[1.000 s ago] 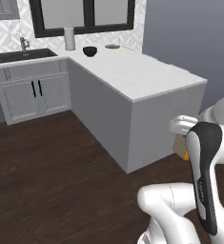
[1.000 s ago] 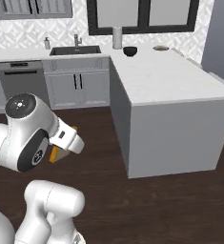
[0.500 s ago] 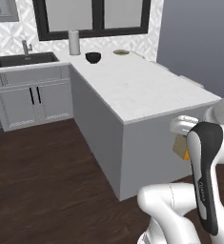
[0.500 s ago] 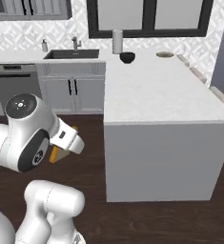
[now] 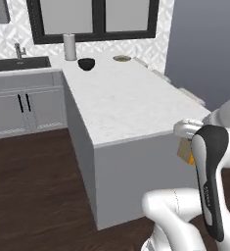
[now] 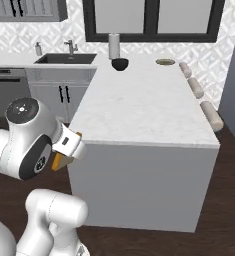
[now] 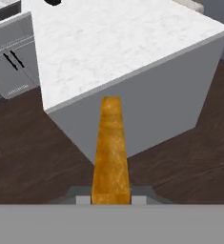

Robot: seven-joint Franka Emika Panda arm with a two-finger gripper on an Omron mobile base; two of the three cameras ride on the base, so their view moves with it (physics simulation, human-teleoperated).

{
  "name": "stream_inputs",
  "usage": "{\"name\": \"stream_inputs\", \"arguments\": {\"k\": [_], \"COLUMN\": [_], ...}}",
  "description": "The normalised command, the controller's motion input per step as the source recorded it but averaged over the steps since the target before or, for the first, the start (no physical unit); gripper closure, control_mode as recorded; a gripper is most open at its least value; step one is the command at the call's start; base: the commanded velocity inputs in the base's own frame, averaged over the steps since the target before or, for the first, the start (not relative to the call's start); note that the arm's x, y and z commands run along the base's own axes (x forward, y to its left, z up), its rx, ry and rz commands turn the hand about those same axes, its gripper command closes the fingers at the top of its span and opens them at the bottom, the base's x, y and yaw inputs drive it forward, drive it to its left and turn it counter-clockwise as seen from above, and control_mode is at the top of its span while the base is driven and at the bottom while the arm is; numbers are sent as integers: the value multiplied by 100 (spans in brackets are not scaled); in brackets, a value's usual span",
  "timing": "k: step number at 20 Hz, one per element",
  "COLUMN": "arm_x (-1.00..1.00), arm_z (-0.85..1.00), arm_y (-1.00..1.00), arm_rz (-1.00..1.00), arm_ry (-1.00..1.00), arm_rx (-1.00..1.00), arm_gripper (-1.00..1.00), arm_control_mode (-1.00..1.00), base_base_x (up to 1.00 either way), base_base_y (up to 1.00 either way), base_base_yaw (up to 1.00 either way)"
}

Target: Start the toaster. Once the lever pops up, take the bread to the plate on the dining counter.

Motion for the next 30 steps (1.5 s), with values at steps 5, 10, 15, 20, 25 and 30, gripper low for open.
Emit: {"name": "stream_inputs", "arguments": {"k": [5,10,15,20,25,30], "arm_x": [0,0,0,0,0,0], "arm_z": [0,0,0,0,0,0], "arm_y": [0,0,0,0,0,0], "arm_rz": [0,0,0,0,0,0], "arm_ry": [0,0,0,0,0,0], "arm_rx": [0,0,0,0,0,0], "arm_gripper": [100,100,100,100,100,100], "arm_control_mode": [100,100,100,100,100,100], "base_base_x": [44,45,49,49,46,41], "base_base_y": [-100,-100,-100,-100,-100,-100], "base_base_yaw": [20,21,28,32,34,34]}}
